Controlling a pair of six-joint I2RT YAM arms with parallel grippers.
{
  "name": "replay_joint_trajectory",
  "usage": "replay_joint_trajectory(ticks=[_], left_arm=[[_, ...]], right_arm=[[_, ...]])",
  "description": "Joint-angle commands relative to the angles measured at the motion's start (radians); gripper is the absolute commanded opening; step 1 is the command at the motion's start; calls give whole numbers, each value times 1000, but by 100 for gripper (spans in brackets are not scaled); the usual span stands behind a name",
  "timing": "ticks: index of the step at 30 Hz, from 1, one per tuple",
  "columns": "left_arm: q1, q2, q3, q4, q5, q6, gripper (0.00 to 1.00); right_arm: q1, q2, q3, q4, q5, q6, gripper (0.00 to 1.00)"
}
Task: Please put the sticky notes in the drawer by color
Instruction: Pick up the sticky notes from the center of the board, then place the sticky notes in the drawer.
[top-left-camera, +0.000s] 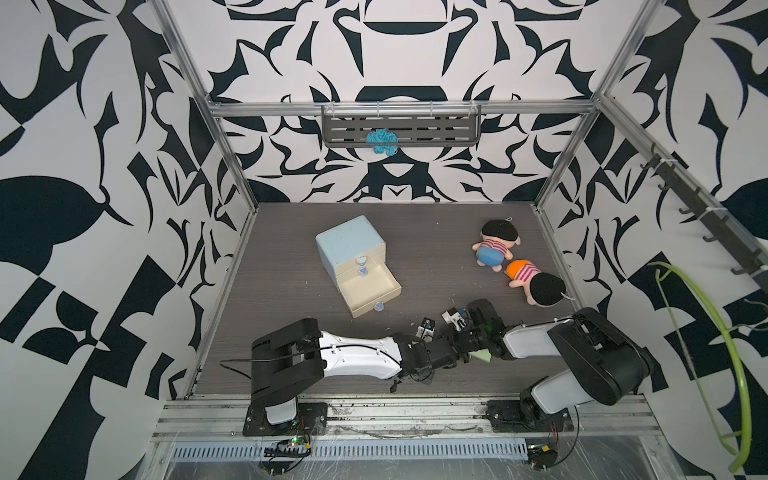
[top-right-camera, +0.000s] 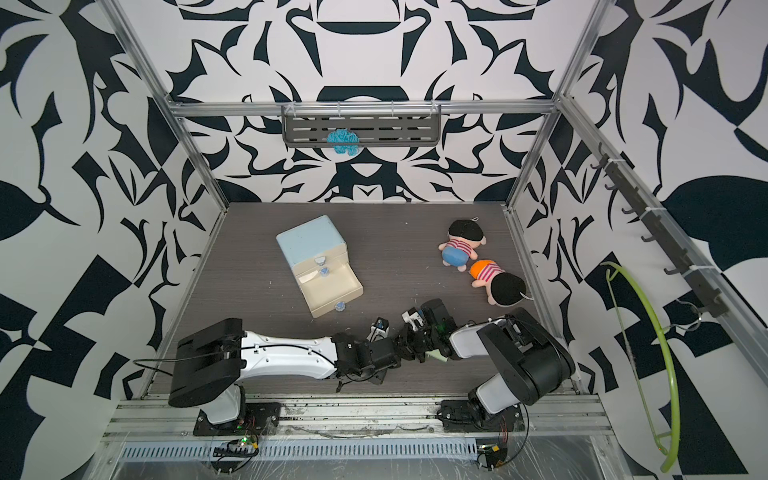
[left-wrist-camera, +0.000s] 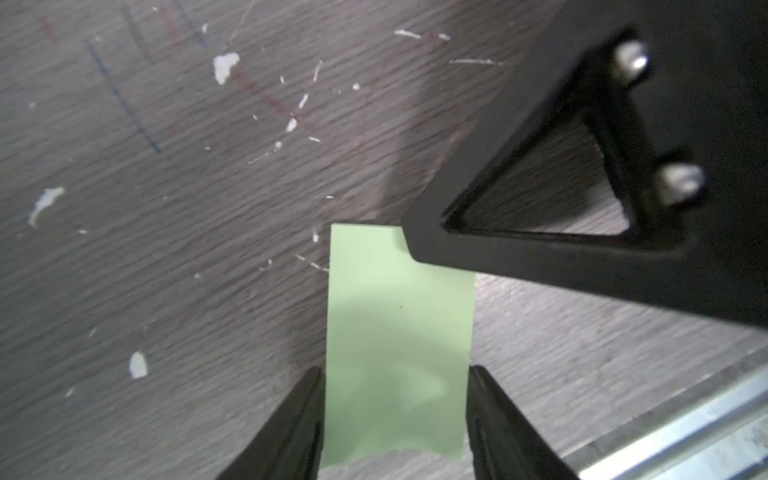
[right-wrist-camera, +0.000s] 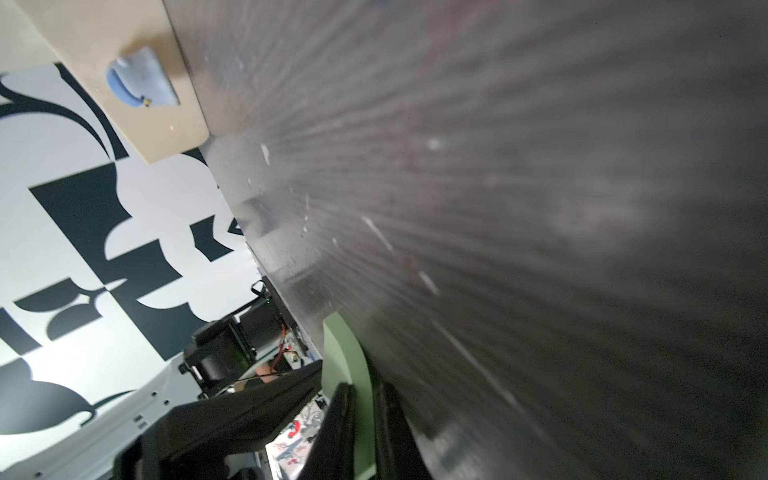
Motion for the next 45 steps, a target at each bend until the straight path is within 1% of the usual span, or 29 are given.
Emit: replay_joint_trajectory(ticks=[1,5,7,12,13,15,17,21,23,26,28,29,30,35,38,39,42,45], left_arm=[[5,10,30,-21,1,15,57],[6,8,30,-20,2,18,59],[6,5,28,-21,0,18,64],[6,-34,25,-21,-24,31,83],[6,-47,24,-22,-34,35,84],[7,-83,19,-27,-61,40,94],[6,-130,10,-33,-100,41,100],[6,-261,-4,-53,-205,60,99],[24,-318,3,-89,-251,72,99],[102,-404,13,-170,-288,88,99],[180,-458,9,-205,-301,105,99],[225,-526,3,-211,-302,122,99],[273,-567,-2,-215,-303,137,99],[525,-716,7,-248,-229,198,99],[645,-755,21,-275,-189,232,99],[677,-761,23,-284,-174,244,99],[733,-772,11,-275,-141,271,99],[749,-762,1,-264,-111,282,99]], right_arm=[[-6,2,1,-56,33,-17,6],[-7,3,9,-71,37,-28,0],[-7,1,11,-80,39,-33,0],[-8,-13,20,-101,51,-38,0],[-8,-19,23,-107,55,-39,0],[-8,-33,31,-125,64,-43,0],[-8,-50,44,-155,77,-51,0],[-10,-86,88,-210,104,-62,0],[-8,-106,120,-230,119,-59,0],[-8,-129,187,-271,158,-60,0],[-8,-136,243,-291,189,-59,0],[-8,-134,276,-297,208,-57,0],[-8,-130,310,-308,225,-55,0],[30,-75,468,-308,312,-25,0],[79,-21,563,-336,387,-3,0],[104,-2,597,-353,427,-1,0],[170,76,700,-399,529,-2,0],[212,162,803,-426,606,4,0]])
